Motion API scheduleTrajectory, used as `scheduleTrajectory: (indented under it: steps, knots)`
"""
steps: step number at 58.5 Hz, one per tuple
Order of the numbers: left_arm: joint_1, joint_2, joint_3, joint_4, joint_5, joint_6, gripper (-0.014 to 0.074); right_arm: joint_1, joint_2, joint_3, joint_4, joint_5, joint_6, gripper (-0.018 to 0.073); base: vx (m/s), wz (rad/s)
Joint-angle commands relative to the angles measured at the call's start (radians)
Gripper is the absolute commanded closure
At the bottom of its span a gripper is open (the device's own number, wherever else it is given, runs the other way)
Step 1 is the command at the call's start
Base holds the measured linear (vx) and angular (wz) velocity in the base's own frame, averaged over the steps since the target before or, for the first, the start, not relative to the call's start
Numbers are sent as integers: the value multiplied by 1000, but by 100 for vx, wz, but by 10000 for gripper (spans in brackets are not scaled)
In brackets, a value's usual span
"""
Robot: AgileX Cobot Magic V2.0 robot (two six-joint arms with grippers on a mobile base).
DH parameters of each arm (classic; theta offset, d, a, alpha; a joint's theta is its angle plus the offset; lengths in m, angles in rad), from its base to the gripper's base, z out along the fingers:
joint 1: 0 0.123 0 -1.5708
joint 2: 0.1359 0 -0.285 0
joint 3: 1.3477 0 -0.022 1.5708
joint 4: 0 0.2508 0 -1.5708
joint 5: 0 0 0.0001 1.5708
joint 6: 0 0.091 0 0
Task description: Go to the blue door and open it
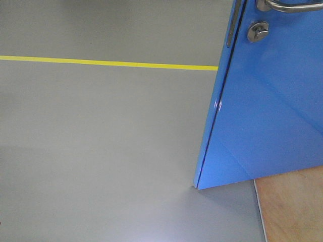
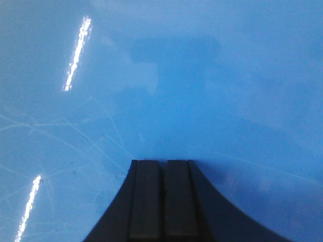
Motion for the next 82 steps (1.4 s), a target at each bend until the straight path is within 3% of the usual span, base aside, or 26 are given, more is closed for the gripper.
scheduleTrajectory:
  steps: [1, 82]
  knots:
    - [-1, -13, -26, -3, -85, -7, 524, 7, -46, -35, 17, -8, 0, 547, 26, 4]
    - [-1, -13, -26, -3, -85, -7, 524, 7, 25, -35, 17, -9, -1, 547, 25, -5]
